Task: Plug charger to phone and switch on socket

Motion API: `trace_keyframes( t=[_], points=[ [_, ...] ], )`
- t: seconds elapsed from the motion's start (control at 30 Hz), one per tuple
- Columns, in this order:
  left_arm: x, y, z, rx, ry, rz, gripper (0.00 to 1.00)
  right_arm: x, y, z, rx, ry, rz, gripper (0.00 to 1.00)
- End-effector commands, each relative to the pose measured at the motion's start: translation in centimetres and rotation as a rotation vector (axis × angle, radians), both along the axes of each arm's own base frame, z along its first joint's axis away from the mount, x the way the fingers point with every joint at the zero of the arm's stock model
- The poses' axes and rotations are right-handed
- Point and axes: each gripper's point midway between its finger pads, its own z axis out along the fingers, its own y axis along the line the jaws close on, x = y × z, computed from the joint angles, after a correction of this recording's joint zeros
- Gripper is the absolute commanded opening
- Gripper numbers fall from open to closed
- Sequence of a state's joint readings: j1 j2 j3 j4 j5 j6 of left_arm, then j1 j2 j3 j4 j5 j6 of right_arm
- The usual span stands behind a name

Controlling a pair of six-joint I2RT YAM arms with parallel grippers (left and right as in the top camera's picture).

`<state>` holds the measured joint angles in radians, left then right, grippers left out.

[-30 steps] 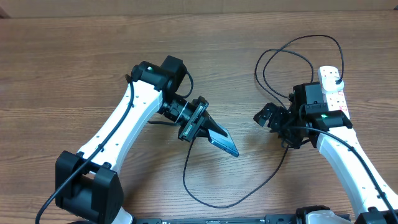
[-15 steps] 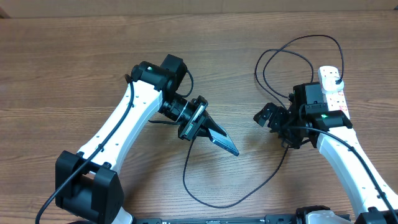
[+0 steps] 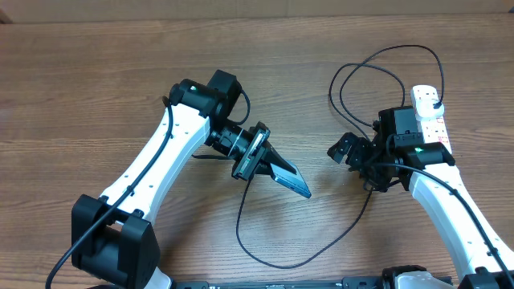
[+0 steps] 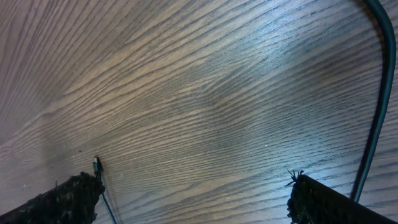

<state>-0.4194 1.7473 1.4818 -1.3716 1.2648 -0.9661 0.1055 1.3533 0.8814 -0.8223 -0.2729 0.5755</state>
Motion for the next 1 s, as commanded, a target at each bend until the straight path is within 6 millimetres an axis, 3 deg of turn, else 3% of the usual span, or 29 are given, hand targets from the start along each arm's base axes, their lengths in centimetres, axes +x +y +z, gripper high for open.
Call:
trace_keyframes(
  t=[0.0,0.2,0.33,0.47,0.63,0.97],
  points=[
    [-0.2,-0.1,1.4,-0.018,-0.073,-0.008,0.04,0.2,-0.2,0.1,-0.011,-0.012,0.003,1.00],
    [1.1,2.2,-3.6,0.279,-0.217,-0.016,0.04,0.2,-0.2,0.1,-0.011,-0.012,0.003,1.00],
    [2.1,4.1,-5.9,0.446,-0.292,-0.020,0.04,0.2,-0.2,0.1,-0.011,-0.012,0.003,1.00],
    [3.4,7.1,-8.2,0.625,-0.460,-0.094,0.04,0.2,-0.2,0.1,-0.011,-0.012,0.003,1.00],
    [4.7,7.0,-8.4,0.572,-0.651,-0.202,0.04,0.2,-0.2,0.1,-0.011,-0.012,0.003,1.00],
    [3.9,5.8,-8.4,0.500,-0.776,-0.344,0.04,0.2,-0.2,0.1,-0.011,-0.012,0.003,1.00]
  ],
)
